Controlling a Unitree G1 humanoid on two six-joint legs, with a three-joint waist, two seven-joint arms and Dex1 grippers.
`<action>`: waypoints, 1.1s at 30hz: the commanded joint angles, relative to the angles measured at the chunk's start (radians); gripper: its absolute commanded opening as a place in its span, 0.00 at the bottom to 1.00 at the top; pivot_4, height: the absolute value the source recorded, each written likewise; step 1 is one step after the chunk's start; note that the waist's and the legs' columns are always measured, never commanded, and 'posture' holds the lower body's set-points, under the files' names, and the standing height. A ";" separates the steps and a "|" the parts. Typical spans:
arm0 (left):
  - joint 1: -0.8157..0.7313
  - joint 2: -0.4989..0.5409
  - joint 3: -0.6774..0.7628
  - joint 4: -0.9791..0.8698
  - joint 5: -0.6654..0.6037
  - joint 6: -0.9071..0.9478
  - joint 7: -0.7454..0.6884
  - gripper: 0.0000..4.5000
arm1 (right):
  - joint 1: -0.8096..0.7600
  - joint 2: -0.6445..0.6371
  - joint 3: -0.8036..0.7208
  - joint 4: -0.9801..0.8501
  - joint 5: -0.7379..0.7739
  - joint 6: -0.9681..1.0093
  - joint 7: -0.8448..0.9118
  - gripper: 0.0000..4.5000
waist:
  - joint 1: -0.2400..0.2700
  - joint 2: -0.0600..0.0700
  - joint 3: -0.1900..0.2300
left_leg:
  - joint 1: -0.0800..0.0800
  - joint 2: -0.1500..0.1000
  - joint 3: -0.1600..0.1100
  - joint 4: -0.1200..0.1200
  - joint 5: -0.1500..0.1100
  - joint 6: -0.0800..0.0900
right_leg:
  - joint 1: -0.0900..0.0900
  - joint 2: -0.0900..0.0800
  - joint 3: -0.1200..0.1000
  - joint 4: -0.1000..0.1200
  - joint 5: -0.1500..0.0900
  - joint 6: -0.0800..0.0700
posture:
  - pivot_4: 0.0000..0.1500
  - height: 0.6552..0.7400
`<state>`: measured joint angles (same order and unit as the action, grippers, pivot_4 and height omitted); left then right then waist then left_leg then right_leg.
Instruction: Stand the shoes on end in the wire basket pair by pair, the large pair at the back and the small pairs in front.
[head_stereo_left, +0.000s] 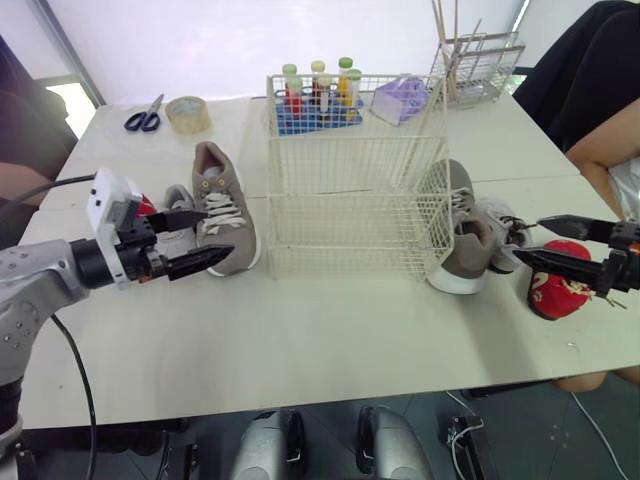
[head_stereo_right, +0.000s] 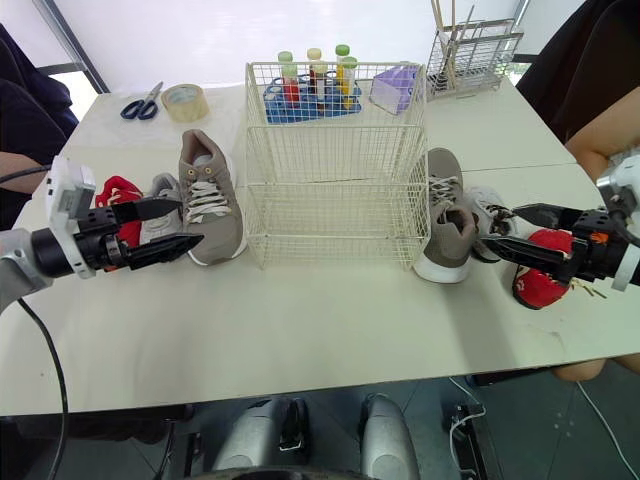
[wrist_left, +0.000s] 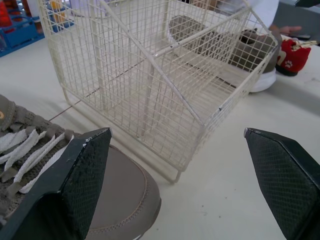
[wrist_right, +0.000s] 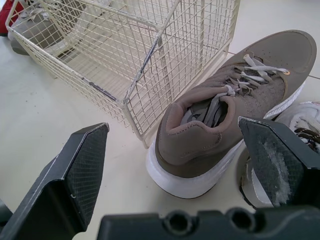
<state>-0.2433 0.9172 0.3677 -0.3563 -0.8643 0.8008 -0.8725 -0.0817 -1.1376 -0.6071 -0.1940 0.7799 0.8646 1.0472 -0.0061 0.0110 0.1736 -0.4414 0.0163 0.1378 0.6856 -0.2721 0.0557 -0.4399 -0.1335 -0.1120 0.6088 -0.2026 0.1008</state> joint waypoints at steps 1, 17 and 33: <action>-0.016 0.021 0.010 -0.026 -0.027 0.014 -0.015 0.97 | 0.004 -0.018 -0.057 -0.005 -0.009 -0.019 0.017 1.00 | 0.000 0.000 0.000 | 0.000 0.000 0.000 0.000 0.000 0.000 | 0.000 0.000 0.000 0.000 0.000 0.000 | 1.00 1.00; -0.111 0.006 -0.038 0.024 -0.043 0.031 -0.056 0.97 | 0.082 0.045 -0.067 -0.143 -0.057 0.015 -0.109 1.00 | 0.021 0.000 0.000 | 0.001 0.000 0.000 0.000 0.001 -0.001 | 0.000 0.000 0.000 0.001 0.001 0.001 | 1.00 1.00; -0.291 -0.077 -0.184 0.089 -0.025 0.024 -0.094 0.97 | -0.098 0.451 -0.035 -0.420 0.103 0.415 -0.780 1.00 | 0.020 -0.002 -0.001 | 0.000 0.000 -0.001 0.000 0.002 -0.002 | 0.001 0.002 0.000 0.004 0.002 0.003 | 1.00 1.00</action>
<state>-0.5058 0.8398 0.1782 -0.2645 -0.8945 0.8431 -0.9588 -0.1687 -0.7040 -0.6339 -0.5700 0.8842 1.2735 0.3263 0.0135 0.0087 0.1731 -0.4411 0.0158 0.1366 0.6861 -0.2697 0.0533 -0.4392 -0.1319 -0.1120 0.6125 -0.2007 0.1041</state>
